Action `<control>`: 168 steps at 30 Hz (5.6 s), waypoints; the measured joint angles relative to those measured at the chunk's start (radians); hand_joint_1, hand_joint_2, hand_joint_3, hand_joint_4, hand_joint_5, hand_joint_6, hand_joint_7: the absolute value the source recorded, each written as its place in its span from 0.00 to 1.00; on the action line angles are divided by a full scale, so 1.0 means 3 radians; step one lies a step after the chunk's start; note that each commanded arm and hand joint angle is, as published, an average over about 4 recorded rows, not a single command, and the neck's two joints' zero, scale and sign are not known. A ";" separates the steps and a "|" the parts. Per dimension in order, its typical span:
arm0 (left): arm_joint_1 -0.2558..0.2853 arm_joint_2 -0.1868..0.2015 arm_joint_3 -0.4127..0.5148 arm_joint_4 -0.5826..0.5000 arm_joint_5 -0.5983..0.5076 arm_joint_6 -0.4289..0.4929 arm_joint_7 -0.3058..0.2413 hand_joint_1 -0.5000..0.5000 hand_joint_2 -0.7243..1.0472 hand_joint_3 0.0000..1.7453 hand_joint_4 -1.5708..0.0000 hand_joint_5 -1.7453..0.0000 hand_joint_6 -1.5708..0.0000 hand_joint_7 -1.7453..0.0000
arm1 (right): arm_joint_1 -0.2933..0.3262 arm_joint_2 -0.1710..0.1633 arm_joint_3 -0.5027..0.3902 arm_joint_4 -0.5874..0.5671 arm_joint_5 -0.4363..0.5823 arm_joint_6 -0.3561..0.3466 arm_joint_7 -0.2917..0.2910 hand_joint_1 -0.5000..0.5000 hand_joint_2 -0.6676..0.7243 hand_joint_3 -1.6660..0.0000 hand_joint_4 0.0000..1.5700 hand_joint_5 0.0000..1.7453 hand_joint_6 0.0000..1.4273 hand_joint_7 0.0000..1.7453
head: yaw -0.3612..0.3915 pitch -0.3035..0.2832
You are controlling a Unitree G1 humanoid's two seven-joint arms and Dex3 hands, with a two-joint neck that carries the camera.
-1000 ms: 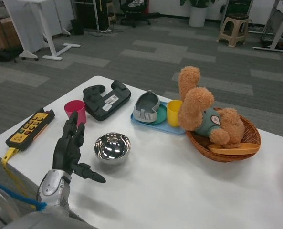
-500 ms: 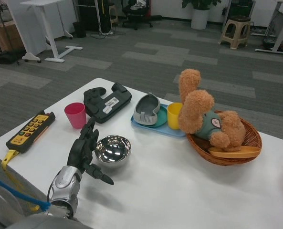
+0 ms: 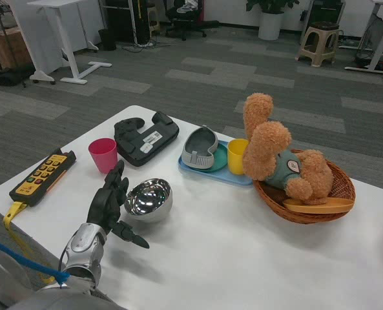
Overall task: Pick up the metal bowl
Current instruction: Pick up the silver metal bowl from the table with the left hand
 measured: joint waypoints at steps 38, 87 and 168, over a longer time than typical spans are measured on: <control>-0.0372 0.0118 -0.0010 0.0894 0.0057 -0.0217 0.0012 0.00 0.30 0.05 1.00 1.00 1.00 1.00 | 0.0001 -0.0020 0.0046 -0.0002 0.0020 -0.0005 0.0000 0.50 1.00 1.00 0.00 0.06 0.00 0.08 | 0.0027 0.0028; -0.0788 0.0280 -0.0317 0.1516 0.0372 -0.0047 0.0179 0.00 0.60 0.05 1.00 0.13 1.00 0.28 | 0.0001 -0.0039 0.0096 -0.0002 0.0027 -0.0010 0.0000 0.53 1.00 1.00 0.02 0.11 0.00 0.09 | -0.0036 0.0071; -0.0826 0.0240 -0.0696 0.1430 0.0645 -0.0041 0.0686 0.00 1.00 0.05 0.99 0.22 0.98 0.22 | 0.0006 -0.0055 0.0108 -0.0002 0.0075 -0.0026 0.0000 0.62 1.00 1.00 0.04 0.11 0.00 0.16 | -0.0066 -0.0009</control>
